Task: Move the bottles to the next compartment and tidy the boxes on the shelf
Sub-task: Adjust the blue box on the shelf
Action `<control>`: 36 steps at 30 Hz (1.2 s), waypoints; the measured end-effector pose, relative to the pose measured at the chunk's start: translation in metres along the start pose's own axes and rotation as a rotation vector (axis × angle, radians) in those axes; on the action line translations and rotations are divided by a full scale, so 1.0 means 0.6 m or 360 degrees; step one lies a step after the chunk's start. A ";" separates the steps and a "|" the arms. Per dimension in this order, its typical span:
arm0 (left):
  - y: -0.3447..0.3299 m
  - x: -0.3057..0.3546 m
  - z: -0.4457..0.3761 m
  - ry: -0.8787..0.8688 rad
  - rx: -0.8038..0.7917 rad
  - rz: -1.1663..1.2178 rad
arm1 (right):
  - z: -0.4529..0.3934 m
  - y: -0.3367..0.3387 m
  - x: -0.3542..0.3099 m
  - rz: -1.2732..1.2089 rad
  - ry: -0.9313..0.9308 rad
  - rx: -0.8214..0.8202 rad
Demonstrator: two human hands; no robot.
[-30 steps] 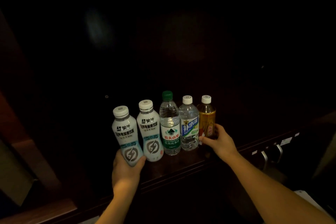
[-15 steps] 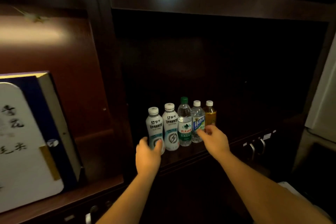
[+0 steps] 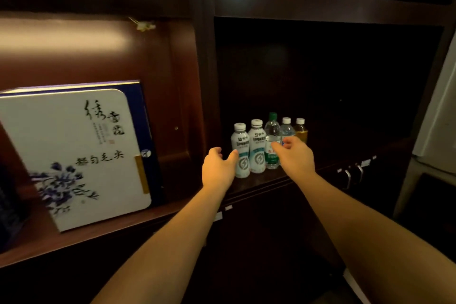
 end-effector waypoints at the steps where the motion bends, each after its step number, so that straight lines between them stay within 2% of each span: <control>1: 0.007 0.001 0.000 -0.0003 0.0003 0.0014 | 0.001 -0.003 -0.005 -0.0006 0.0000 0.0000; 5: 0.043 -0.010 0.000 0.0012 0.0051 0.0043 | 0.012 -0.037 -0.028 -0.0038 0.0056 -0.0087; 10: 0.154 -0.060 -0.004 0.0073 0.0246 0.0031 | 0.054 -0.153 -0.095 -0.0162 0.0107 -0.0321; 19: 0.507 -0.196 0.075 0.0390 0.0918 -0.0151 | 0.246 -0.415 -0.305 -0.0450 0.0341 -0.0879; 24: 0.670 -0.249 0.150 0.0518 0.1311 -0.0195 | 0.352 -0.503 -0.409 -0.0546 0.0482 -0.1173; 29: 0.769 -0.295 0.166 0.0543 0.1418 -0.0202 | 0.415 -0.562 -0.489 -0.0603 0.0579 -0.1216; 36: 0.902 -0.370 0.092 0.0476 0.1360 -0.0252 | 0.462 -0.671 -0.586 -0.0579 0.0643 -0.1091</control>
Point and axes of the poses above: each hand's wrist, its own z-axis away from the middle knuckle, its own y-axis out of the back of the hand, x = y × z, the point moved 4 cm from there along -z, towards the middle knuckle, and after that the axes turned 4 degrees about y, right-handed, at the moved point
